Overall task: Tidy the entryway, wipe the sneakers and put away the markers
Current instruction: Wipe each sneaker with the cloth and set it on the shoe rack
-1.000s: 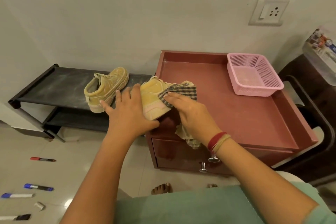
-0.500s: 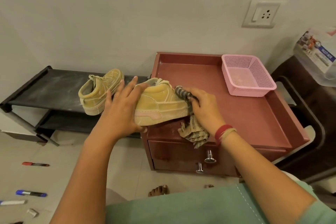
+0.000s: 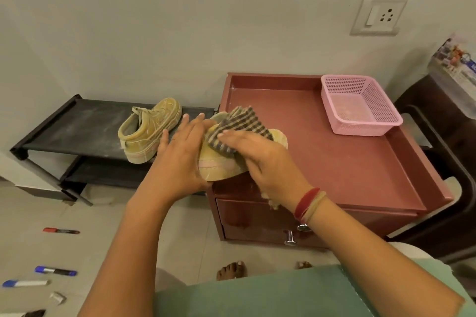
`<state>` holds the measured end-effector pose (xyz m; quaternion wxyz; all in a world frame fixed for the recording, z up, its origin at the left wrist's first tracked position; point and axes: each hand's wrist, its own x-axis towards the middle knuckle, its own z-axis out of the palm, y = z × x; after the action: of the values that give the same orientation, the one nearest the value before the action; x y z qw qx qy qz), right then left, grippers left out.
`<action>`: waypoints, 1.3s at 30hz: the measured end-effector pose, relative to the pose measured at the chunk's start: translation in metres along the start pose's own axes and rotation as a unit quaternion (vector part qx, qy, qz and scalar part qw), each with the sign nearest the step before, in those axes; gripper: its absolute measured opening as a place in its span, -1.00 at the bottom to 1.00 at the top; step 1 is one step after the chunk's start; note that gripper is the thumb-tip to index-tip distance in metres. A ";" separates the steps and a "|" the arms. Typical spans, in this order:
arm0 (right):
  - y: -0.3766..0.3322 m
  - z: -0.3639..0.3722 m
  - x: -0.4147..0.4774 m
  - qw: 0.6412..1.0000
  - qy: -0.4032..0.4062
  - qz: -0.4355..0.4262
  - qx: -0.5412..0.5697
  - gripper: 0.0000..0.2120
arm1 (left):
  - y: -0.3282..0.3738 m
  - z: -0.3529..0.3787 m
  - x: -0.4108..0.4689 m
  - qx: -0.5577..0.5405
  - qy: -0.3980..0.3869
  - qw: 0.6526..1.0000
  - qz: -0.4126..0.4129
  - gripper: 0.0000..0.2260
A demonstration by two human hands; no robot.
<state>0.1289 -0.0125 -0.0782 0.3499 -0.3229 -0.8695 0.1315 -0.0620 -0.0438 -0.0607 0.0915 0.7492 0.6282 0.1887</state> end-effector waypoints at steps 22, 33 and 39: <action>0.003 -0.011 0.016 0.992 0.066 0.105 0.013 -0.60 | 0.016 0.003 -0.002 -0.018 0.047 0.999 0.022 0.27; 0.018 -0.009 0.004 0.993 -0.003 0.113 -0.013 -0.59 | 0.004 0.002 -0.002 0.053 -0.002 0.998 -0.039 0.05; 0.029 -0.014 -0.008 0.987 -0.042 0.127 -0.092 -0.56 | 0.022 0.011 0.002 0.074 0.028 0.991 -0.105 -0.06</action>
<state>0.1561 0.0041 -0.0852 0.2624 -0.4559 -0.8436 0.1075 -0.0368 -0.0449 -0.0623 0.0381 0.6783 0.7179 0.1519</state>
